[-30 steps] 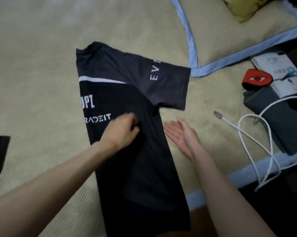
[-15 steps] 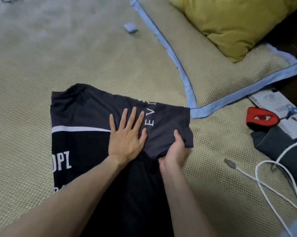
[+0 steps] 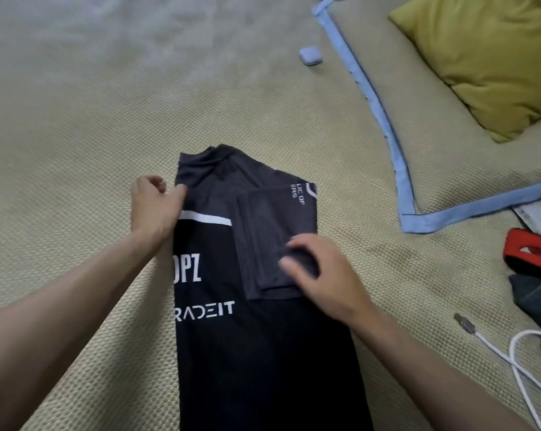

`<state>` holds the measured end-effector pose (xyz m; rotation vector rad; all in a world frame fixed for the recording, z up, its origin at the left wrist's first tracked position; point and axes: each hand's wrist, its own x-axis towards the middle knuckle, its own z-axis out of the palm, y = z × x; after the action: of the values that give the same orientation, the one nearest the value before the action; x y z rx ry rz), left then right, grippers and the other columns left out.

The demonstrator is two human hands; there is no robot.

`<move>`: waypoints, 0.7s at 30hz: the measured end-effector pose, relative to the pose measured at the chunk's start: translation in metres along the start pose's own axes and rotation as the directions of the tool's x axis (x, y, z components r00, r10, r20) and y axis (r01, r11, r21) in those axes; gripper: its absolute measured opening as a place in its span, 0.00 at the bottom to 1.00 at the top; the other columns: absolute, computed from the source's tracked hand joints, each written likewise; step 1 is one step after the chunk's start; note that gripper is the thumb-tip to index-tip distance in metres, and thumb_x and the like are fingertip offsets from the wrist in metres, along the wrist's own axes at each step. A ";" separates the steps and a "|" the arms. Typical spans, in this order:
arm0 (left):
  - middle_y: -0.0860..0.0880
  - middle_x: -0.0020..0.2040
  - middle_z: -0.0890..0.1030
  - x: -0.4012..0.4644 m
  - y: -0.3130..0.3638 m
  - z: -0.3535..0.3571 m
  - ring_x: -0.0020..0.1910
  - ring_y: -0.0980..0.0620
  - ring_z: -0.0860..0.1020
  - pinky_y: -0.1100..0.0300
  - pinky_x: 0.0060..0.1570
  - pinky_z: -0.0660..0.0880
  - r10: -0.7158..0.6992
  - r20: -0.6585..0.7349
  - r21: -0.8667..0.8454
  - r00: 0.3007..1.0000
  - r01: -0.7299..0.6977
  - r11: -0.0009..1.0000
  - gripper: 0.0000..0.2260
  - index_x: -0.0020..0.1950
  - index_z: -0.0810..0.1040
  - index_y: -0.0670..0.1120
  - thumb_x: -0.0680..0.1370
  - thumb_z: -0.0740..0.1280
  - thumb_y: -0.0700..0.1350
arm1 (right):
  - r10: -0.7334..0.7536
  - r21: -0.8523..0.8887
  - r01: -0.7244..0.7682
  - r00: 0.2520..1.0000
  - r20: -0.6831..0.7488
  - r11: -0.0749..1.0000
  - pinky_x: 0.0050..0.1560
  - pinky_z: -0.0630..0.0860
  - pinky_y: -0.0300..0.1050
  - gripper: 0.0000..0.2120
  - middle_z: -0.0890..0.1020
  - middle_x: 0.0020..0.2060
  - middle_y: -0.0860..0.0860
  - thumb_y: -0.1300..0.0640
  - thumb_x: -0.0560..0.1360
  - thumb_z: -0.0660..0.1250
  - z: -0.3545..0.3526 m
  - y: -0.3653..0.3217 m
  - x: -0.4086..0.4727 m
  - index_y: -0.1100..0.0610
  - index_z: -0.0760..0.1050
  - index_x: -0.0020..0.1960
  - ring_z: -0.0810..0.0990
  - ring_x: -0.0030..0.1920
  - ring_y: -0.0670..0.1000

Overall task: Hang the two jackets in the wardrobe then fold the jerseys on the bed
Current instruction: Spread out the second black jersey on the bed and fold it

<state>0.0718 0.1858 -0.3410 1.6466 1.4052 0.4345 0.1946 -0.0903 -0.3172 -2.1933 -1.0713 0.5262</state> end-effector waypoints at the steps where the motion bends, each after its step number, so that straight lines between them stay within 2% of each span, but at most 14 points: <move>1: 0.48 0.58 0.78 0.002 0.002 0.000 0.55 0.50 0.77 0.59 0.54 0.70 -0.029 0.027 -0.019 0.999 0.030 0.999 0.18 0.62 0.73 0.44 0.75 0.69 0.50 | 0.119 0.056 -0.112 0.980 -0.159 0.992 0.61 0.71 0.38 0.17 0.82 0.55 0.45 0.41 0.76 0.67 -0.006 0.003 0.011 0.52 0.79 0.58 0.78 0.58 0.45; 2: 0.50 0.55 0.80 0.004 0.007 0.000 0.52 0.51 0.79 0.59 0.52 0.71 -0.057 0.064 -0.059 0.996 0.061 0.996 0.18 0.60 0.75 0.44 0.74 0.71 0.50 | 0.278 0.102 -0.262 0.935 -0.219 0.960 0.55 0.72 0.39 0.15 0.81 0.51 0.45 0.45 0.77 0.68 -0.011 0.011 0.026 0.53 0.78 0.57 0.79 0.53 0.46; 3: 0.50 0.53 0.82 0.007 0.011 0.003 0.51 0.51 0.81 0.58 0.50 0.74 -0.085 0.115 -0.123 0.990 0.099 0.987 0.17 0.58 0.77 0.43 0.74 0.72 0.50 | 0.441 0.132 -0.422 0.875 -0.200 0.897 0.53 0.71 0.42 0.15 0.81 0.48 0.46 0.45 0.77 0.69 -0.016 0.018 0.042 0.54 0.77 0.56 0.79 0.51 0.47; 4: 0.48 0.51 0.84 0.010 0.015 0.007 0.50 0.50 0.83 0.57 0.49 0.77 -0.105 0.176 -0.208 0.979 0.141 0.968 0.14 0.55 0.80 0.43 0.73 0.73 0.49 | 0.559 0.184 -0.533 0.819 -0.134 0.826 0.50 0.72 0.44 0.17 0.81 0.46 0.47 0.43 0.75 0.69 -0.019 0.025 0.056 0.55 0.78 0.54 0.80 0.48 0.49; 5: 0.47 0.49 0.85 0.012 0.019 0.012 0.50 0.48 0.85 0.56 0.49 0.80 -0.121 0.236 -0.273 0.964 0.185 0.944 0.11 0.52 0.82 0.43 0.73 0.74 0.47 | 0.617 0.280 -0.581 0.785 -0.057 0.764 0.47 0.74 0.45 0.18 0.83 0.42 0.49 0.41 0.72 0.71 -0.021 0.033 0.069 0.56 0.79 0.49 0.81 0.45 0.51; 7: 0.44 0.51 0.86 0.016 0.025 0.020 0.50 0.46 0.85 0.53 0.53 0.82 -0.116 0.322 -0.315 0.940 0.221 0.923 0.10 0.53 0.83 0.43 0.74 0.75 0.43 | 0.648 0.534 -0.595 0.754 0.110 0.601 0.38 0.78 0.42 0.12 0.85 0.38 0.53 0.48 0.74 0.74 -0.027 0.039 0.091 0.58 0.82 0.42 0.83 0.36 0.50; 9: 0.44 0.53 0.86 0.020 0.031 0.025 0.52 0.46 0.85 0.51 0.56 0.82 -0.108 0.381 -0.322 0.918 0.242 0.915 0.13 0.59 0.82 0.43 0.75 0.76 0.42 | 0.606 0.657 -0.605 0.747 0.274 0.449 0.43 0.81 0.40 0.07 0.88 0.45 0.55 0.58 0.76 0.74 -0.033 0.039 0.105 0.61 0.83 0.51 0.87 0.41 0.49; 10: 0.44 0.54 0.86 0.023 0.034 0.026 0.52 0.46 0.85 0.50 0.55 0.82 -0.114 0.397 -0.327 0.911 0.257 0.910 0.13 0.60 0.82 0.43 0.75 0.75 0.42 | 0.578 0.664 -0.619 0.746 0.331 0.419 0.46 0.82 0.41 0.10 0.88 0.49 0.55 0.60 0.75 0.74 -0.034 0.037 0.110 0.61 0.83 0.55 0.87 0.44 0.50; 12: 0.43 0.54 0.86 0.027 0.037 0.025 0.52 0.45 0.84 0.50 0.53 0.82 -0.140 0.389 -0.333 0.911 0.281 0.900 0.12 0.59 0.82 0.43 0.77 0.74 0.42 | 0.558 0.636 -0.626 0.754 0.347 0.451 0.45 0.82 0.40 0.10 0.88 0.50 0.54 0.62 0.74 0.75 -0.027 0.036 0.120 0.59 0.83 0.55 0.87 0.45 0.49; 15: 0.43 0.54 0.85 0.030 0.043 0.023 0.53 0.45 0.84 0.52 0.52 0.82 -0.139 0.333 -0.354 0.933 0.261 0.898 0.12 0.61 0.82 0.41 0.78 0.72 0.41 | 0.577 0.593 -0.614 0.765 0.285 0.521 0.43 0.82 0.41 0.05 0.87 0.45 0.54 0.63 0.73 0.75 -0.018 0.033 0.134 0.57 0.83 0.47 0.86 0.43 0.50; 18: 0.44 0.52 0.85 0.041 0.060 0.017 0.51 0.46 0.84 0.54 0.50 0.81 -0.115 0.292 -0.387 0.950 0.227 0.894 0.12 0.61 0.81 0.41 0.78 0.72 0.43 | 0.532 0.602 -0.536 0.821 0.209 0.591 0.51 0.83 0.45 0.04 0.87 0.47 0.56 0.63 0.73 0.76 -0.028 0.025 0.152 0.57 0.84 0.47 0.86 0.47 0.52; 21: 0.46 0.52 0.85 0.057 0.084 0.005 0.52 0.48 0.83 0.55 0.53 0.79 -0.075 0.271 -0.417 0.960 0.187 0.889 0.11 0.59 0.81 0.43 0.78 0.73 0.44 | 0.484 0.550 -0.479 0.862 0.150 0.684 0.49 0.81 0.42 0.03 0.86 0.44 0.52 0.62 0.74 0.76 -0.046 0.011 0.174 0.56 0.83 0.45 0.84 0.43 0.48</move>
<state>0.1427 0.2398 -0.2920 1.1826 1.1223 0.4147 0.3306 0.0281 -0.3053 -1.8897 -0.2279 0.9353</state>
